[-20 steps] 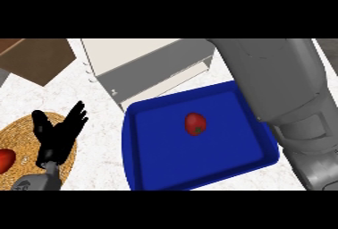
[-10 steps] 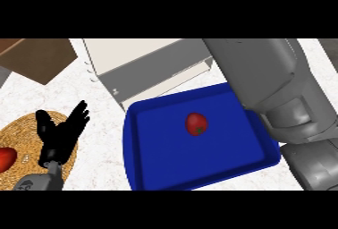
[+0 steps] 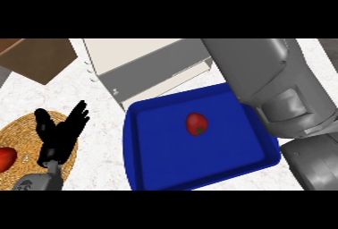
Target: Pick the eggplant from the tray and place it in the tiered shelf
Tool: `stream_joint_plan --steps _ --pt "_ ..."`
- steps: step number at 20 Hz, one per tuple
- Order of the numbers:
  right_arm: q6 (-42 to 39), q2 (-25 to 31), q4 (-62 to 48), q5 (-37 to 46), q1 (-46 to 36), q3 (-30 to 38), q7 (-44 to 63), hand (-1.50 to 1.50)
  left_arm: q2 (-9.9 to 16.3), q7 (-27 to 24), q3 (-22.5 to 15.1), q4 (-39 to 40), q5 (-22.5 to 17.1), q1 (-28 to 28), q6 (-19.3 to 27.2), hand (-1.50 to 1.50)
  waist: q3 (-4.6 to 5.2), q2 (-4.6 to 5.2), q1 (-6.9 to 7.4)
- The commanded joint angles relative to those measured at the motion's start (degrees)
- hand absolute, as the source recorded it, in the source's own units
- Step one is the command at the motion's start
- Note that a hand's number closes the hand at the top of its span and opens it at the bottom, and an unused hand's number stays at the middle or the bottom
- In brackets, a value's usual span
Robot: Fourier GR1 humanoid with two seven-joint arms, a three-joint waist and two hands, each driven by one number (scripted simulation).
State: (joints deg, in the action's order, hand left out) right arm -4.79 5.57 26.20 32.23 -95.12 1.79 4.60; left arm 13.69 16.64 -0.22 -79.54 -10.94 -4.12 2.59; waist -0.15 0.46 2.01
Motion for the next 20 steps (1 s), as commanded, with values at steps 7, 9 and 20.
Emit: stream_joint_plan --steps 7,9,20 --pt "6.17 -0.27 -3.17 -6.19 -1.52 9.05 3.74 -1.50 -2.27 -1.13 -0.67 2.76 1.97 0.83 1.70 0.00 0.22 0.08 -0.41" --pt "6.20 0.86 -4.20 -7.35 -1.20 10.58 1.57 -1.50 -1.16 -0.46 0.25 4.44 0.65 -1.36 -0.47 0.00 0.25 0.36 -0.31" --pt "8.44 4.12 -3.89 -19.51 -3.55 23.21 4.76 -1.50 0.49 -0.61 1.78 3.50 -0.05 -0.29 -2.31 0.00 0.22 0.20 -0.39"
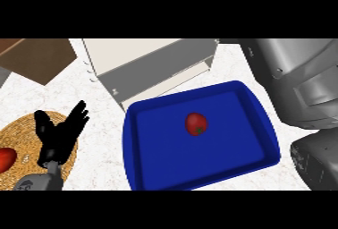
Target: Pick the eggplant from the tray and place it in the tiered shelf
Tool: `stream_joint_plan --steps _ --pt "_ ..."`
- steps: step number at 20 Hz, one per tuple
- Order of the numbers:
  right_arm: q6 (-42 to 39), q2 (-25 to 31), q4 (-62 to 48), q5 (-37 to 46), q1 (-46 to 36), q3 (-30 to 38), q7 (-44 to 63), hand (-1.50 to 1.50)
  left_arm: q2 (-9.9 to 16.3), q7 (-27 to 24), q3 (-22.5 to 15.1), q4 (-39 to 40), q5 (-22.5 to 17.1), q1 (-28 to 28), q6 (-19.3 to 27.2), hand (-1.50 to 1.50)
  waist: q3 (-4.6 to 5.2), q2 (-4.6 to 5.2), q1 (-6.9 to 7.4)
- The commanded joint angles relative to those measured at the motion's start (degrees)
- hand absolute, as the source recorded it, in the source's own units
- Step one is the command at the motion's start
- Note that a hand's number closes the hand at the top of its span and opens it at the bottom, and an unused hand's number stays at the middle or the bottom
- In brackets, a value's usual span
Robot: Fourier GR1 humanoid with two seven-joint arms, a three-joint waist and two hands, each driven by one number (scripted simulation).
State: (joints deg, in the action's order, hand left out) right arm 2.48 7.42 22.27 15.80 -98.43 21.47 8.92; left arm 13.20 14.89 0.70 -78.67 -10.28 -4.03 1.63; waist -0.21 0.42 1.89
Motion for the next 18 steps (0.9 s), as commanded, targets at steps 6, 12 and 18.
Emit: stream_joint_plan --steps 6,12,18 --pt "8.27 8.70 -0.69 -0.30 2.81 3.30 -1.14 -1.50 -0.38 1.81 -0.07 0.45 0.20 1.73 0.13 0.00 0.26 0.21 -0.34" --pt "11.85 13.86 -1.32 -3.15 4.48 7.38 0.73 -1.50 -0.94 2.13 -0.10 1.24 1.09 0.18 0.99 0.00 0.23 0.20 -0.61" --pt "1.18 22.98 -4.03 -6.01 6.98 9.85 0.03 -1.50 -1.12 2.96 0.13 0.12 1.26 -0.35 1.41 0.00 0.20 0.48 0.00"
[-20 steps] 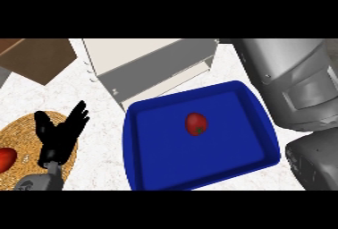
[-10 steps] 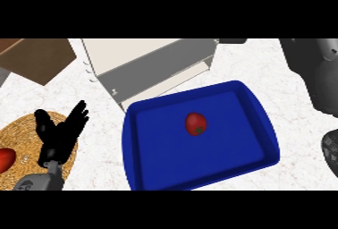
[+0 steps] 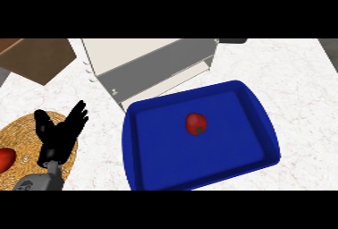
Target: Pick the eggplant from the tray and place it in the tiered shelf
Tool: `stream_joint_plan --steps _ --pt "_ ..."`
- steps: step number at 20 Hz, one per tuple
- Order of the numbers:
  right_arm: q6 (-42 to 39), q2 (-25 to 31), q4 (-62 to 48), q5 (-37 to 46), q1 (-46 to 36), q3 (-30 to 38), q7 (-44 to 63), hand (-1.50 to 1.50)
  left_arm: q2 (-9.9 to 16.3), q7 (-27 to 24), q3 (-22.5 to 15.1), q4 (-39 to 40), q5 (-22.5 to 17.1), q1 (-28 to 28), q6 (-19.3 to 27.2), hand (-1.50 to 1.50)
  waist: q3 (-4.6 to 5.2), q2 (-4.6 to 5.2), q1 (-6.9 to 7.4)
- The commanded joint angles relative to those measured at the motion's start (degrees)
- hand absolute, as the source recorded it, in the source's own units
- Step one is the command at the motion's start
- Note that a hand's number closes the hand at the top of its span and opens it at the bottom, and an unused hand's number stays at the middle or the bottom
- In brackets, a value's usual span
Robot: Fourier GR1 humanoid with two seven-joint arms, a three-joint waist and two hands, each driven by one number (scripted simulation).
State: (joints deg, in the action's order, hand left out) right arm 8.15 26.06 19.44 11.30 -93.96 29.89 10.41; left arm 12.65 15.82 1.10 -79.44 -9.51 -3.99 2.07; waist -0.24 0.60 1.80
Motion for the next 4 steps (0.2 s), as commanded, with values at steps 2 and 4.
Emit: stream_joint_plan --steps 2,4 --pt "-8.25 5.54 -1.33 -2.28 2.57 1.53 -1.75 -1.50 -1.05 0.49 -0.18 3.41 0.42 -0.96 0.18 0.00 0.26 0.25 -0.21" --pt "-10.88 7.16 -1.80 -2.90 5.27 2.19 -5.44 -1.50 -1.45 -1.89 -0.21 3.71 0.10 0.92 -0.90 0.00 0.25 0.47 0.31"
